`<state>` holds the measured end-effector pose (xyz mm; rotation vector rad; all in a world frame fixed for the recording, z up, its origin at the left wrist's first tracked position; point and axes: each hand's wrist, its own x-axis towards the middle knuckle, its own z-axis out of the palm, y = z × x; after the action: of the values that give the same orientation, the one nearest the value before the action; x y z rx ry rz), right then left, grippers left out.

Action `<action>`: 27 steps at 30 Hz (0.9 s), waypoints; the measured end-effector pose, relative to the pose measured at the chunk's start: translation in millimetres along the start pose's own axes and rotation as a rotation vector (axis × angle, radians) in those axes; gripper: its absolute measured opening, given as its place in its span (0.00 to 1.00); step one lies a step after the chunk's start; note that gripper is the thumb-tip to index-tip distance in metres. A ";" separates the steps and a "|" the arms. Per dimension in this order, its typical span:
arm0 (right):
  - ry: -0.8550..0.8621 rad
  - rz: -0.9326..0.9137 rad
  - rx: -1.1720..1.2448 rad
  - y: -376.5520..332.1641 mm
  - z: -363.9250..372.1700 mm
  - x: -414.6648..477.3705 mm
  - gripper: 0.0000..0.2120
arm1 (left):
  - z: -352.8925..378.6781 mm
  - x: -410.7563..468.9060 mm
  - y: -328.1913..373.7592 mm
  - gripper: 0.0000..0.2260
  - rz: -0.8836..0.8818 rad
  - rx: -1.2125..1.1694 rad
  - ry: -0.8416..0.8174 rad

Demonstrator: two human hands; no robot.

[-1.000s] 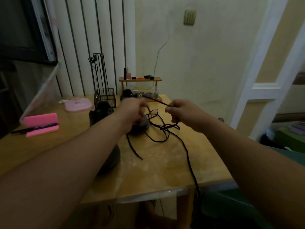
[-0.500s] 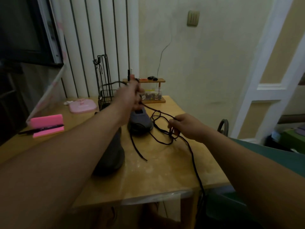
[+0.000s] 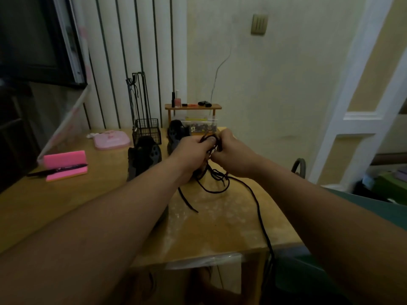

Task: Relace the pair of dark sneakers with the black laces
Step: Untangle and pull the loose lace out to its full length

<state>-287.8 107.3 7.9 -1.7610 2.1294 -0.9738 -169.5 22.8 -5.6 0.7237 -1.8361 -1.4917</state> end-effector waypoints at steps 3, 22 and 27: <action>0.019 0.019 0.070 1.5 4.7 1.1 0.19 | 2.6 -1.2 2.4 0.10 -0.005 -0.070 0.026; 0.028 0.196 -0.005 53.6 -3.3 -0.6 0.10 | -47.8 20.8 18.2 0.10 -0.009 -0.625 0.368; 0.131 -0.053 0.024 11.4 -6.9 12.3 0.07 | -11.3 8.9 -7.1 0.15 -0.023 -0.039 0.002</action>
<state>-303.9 99.0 9.3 -1.7966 2.1482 -1.1531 -166.3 7.6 -9.8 0.7299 -1.7983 -1.5364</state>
